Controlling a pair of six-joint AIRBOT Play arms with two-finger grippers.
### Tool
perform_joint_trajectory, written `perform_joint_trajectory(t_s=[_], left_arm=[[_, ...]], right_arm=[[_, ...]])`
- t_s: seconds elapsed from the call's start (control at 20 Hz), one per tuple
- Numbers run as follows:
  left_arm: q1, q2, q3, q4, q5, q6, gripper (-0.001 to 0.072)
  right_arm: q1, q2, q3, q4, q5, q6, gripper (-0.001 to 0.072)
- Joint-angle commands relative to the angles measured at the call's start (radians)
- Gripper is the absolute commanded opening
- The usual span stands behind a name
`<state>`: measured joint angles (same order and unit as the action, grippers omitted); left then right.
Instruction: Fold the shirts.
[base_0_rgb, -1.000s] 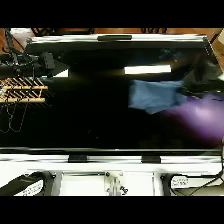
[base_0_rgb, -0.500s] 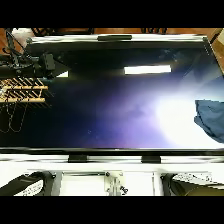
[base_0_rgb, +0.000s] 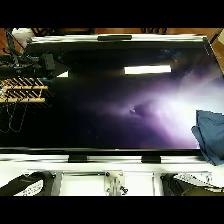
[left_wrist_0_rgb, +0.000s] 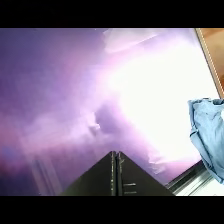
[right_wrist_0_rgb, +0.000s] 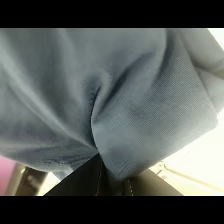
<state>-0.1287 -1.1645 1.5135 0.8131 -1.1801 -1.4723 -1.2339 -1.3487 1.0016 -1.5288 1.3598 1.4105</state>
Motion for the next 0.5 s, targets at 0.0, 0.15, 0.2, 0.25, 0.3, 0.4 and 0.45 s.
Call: perform_joint_trajectory(t_s=[0.0, 0.15, 0.2, 0.25, 0.3, 0.4, 0.45], left_arm=[[0.000, -0.001, 0.000, 0.000, 0.001, 0.000, 0.0032], [0.000, -0.001, 0.000, 0.000, 0.001, 0.000, 0.0033], [0.000, -0.001, 0.000, 0.000, 0.001, 0.000, 0.0033], [0.000, -0.001, 0.000, 0.000, 0.003, 0.000, 0.0033], [0.000, -0.001, 0.000, 0.000, 0.013, 0.000, 0.0033], [0.000, -0.002, 0.000, 0.000, 0.051, -0.008, 0.0033], [0.000, -0.006, 0.000, 0.000, 0.056, -0.020, 0.0032]], right_arm=[[-0.005, 0.006, -0.019, -0.023, -0.077, -0.011, 0.0079], [-0.005, 0.006, -0.019, -0.058, -0.102, -0.020, 0.0079], [-0.005, 0.006, -0.019, -0.064, -0.113, -0.020, 0.0079], [-0.005, 0.006, -0.018, -0.061, -0.123, -0.019, 0.0080], [-0.005, 0.006, -0.018, -0.051, -0.123, -0.019, 0.0142], [-0.003, 0.006, -0.003, -0.048, -0.083, -0.028, 0.0594], [-0.003, 0.006, 0.025, -0.053, -0.048, -0.028, 0.0594]])
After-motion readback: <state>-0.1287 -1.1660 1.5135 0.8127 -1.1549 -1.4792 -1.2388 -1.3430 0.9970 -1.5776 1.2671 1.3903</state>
